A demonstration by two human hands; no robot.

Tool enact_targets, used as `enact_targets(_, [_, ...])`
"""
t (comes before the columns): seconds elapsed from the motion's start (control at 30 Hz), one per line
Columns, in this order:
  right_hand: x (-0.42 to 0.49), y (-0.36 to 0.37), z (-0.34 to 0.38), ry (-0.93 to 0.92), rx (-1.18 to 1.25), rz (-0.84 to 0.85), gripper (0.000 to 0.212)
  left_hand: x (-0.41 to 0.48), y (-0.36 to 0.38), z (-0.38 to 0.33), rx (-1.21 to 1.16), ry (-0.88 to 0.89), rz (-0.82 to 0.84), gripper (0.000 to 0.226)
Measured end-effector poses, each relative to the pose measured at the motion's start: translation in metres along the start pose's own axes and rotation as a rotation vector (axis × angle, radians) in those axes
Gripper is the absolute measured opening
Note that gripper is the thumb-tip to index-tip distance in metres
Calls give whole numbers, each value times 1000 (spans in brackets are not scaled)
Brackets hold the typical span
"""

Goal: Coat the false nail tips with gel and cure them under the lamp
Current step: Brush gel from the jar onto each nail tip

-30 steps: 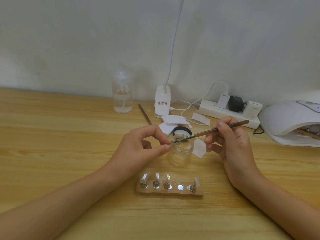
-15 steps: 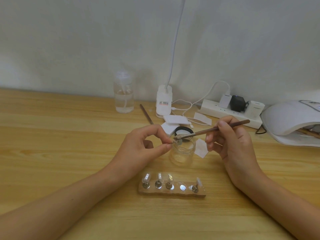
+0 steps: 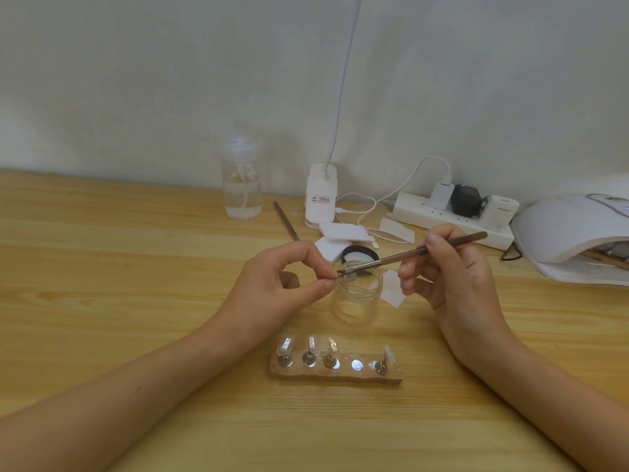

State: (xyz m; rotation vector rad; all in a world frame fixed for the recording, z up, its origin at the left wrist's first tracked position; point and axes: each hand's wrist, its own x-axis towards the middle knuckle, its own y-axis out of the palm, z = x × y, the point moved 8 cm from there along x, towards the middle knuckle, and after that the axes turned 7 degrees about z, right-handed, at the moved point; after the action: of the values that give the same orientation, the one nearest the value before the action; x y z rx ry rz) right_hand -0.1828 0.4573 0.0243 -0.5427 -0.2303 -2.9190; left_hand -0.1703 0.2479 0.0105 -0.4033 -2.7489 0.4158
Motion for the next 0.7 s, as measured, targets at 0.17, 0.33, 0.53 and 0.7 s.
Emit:
enact_targets(0.17, [0,-10,-3,17,18,-79,19,1,0,0,-4,7,7,13])
enact_targets(0.33, [0,-3,-3,17,-26,-18,16,0,0,0,-10,7,5,14])
enact_targets(0.53, [0,-2,1,-1,13,-8,15,-1,1,-2,6,-3,9,13])
enact_targets(0.7, [0,-8,-3,27,-6,-72,19,-2,1,-1,12,-20,9,14])
